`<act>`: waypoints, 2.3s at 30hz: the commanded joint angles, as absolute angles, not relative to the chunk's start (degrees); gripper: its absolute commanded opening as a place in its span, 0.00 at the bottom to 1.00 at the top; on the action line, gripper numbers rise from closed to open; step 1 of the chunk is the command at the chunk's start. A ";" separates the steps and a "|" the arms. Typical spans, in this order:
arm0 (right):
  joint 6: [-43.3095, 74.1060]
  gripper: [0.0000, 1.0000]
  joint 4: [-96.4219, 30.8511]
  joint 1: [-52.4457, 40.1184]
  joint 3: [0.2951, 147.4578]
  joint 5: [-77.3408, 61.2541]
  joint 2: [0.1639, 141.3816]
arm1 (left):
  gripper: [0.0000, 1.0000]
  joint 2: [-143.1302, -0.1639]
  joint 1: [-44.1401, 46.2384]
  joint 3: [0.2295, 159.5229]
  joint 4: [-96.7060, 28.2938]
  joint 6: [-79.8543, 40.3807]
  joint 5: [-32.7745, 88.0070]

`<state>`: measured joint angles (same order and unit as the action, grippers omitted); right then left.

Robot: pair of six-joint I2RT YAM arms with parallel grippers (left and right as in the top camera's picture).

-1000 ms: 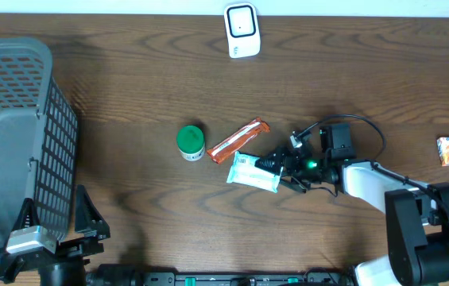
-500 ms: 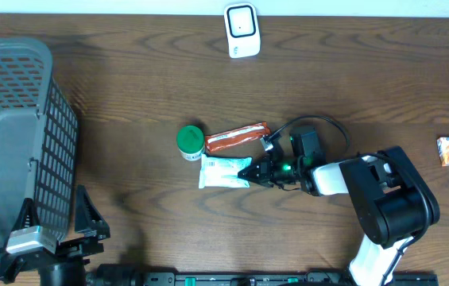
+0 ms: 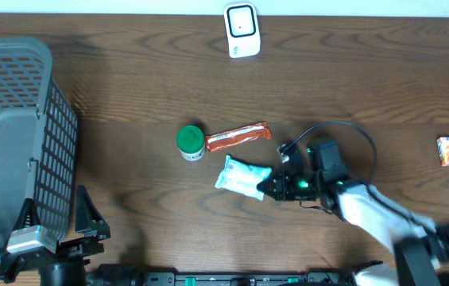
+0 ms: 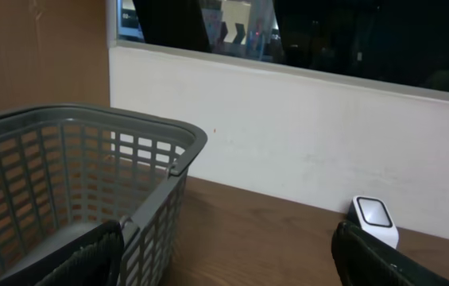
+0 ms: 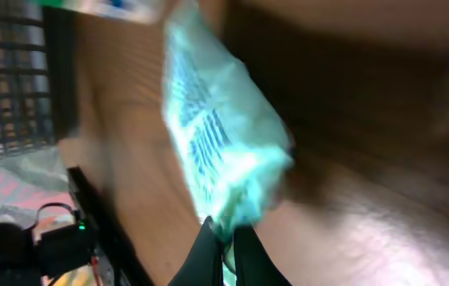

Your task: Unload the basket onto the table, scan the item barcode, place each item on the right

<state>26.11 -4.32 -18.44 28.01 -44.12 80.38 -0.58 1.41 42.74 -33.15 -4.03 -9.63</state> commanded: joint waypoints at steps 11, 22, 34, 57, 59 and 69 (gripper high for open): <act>27.92 0.99 -17.41 -18.50 28.38 -28.58 76.47 | 0.84 -0.16 1.72 42.44 -32.97 -3.07 -10.13; 70.24 0.99 -20.45 -27.62 28.36 -23.83 76.62 | 0.84 -0.16 1.72 42.44 -32.95 -3.07 -10.13; 37.47 0.99 -12.47 -27.57 28.38 -10.50 81.49 | 0.84 -0.16 1.72 42.44 -32.95 -3.07 -10.13; 8.43 0.99 -5.50 -27.49 28.38 -27.33 96.55 | 0.84 -0.16 1.69 42.44 -32.97 -3.07 -10.13; 8.45 0.98 -5.58 -27.49 28.38 -27.49 96.97 | 0.84 -0.16 1.72 42.44 -32.97 -3.07 -10.13; 10.09 0.75 -7.60 -32.25 28.38 -29.58 98.43 | 0.84 -0.16 1.72 42.44 -32.99 -3.07 -10.13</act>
<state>6.26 -2.83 -30.04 33.67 -32.77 92.60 -0.58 1.41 42.72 -33.17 -4.03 -9.63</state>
